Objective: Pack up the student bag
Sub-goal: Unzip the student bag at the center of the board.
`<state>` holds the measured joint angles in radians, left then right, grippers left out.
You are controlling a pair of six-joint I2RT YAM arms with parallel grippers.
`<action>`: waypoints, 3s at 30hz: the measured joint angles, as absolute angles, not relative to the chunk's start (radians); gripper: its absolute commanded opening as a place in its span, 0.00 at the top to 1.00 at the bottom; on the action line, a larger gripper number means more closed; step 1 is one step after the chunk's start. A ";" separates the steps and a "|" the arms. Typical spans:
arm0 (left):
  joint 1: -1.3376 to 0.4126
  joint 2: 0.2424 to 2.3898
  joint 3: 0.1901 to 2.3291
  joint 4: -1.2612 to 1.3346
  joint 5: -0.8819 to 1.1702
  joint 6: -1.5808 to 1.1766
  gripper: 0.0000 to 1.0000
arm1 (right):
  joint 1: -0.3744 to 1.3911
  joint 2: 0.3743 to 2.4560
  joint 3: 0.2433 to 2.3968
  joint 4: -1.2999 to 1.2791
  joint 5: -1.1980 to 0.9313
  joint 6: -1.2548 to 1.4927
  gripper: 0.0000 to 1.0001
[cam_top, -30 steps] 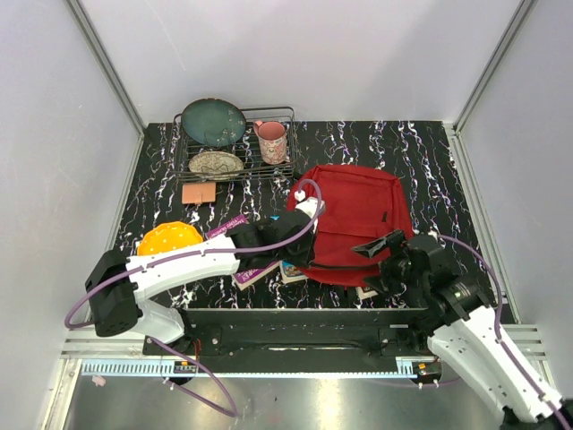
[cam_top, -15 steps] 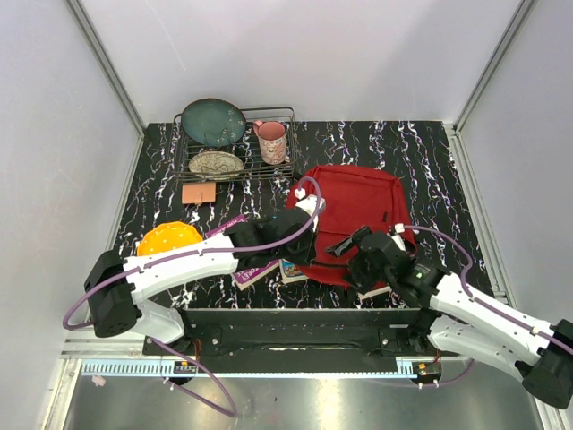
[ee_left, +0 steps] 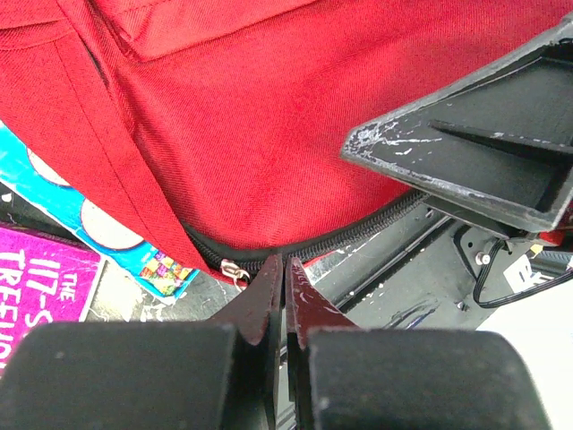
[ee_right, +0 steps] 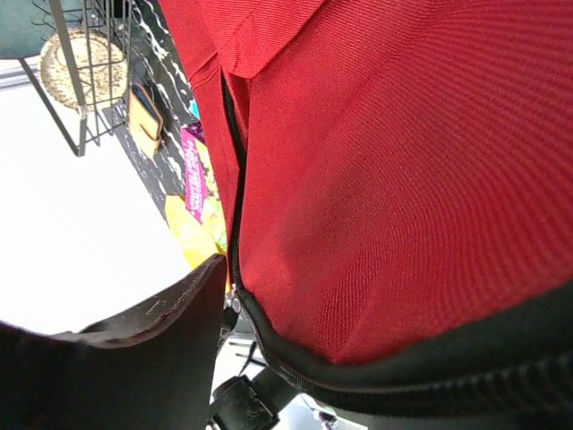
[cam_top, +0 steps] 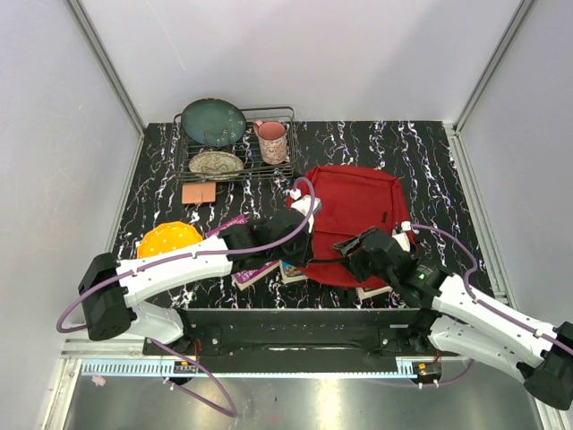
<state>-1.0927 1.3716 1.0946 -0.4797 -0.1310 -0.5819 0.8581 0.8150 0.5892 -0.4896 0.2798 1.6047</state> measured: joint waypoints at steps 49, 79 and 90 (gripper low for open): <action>-0.991 1.386 1.131 -0.420 -0.126 -0.558 1.00 | 0.878 0.476 0.745 -0.924 0.555 1.462 1.00; -0.971 1.494 1.187 -0.472 -0.339 -0.410 1.00 | 0.877 0.548 0.708 -0.791 0.511 1.399 1.00; -0.910 1.450 1.181 -0.542 -0.319 -0.403 1.00 | 0.875 0.722 0.653 -0.620 0.452 1.358 0.29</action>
<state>-0.9096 1.4498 1.1812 -0.5423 -0.3187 -0.4030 0.8749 0.7216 0.6533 -0.6205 0.4522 1.3582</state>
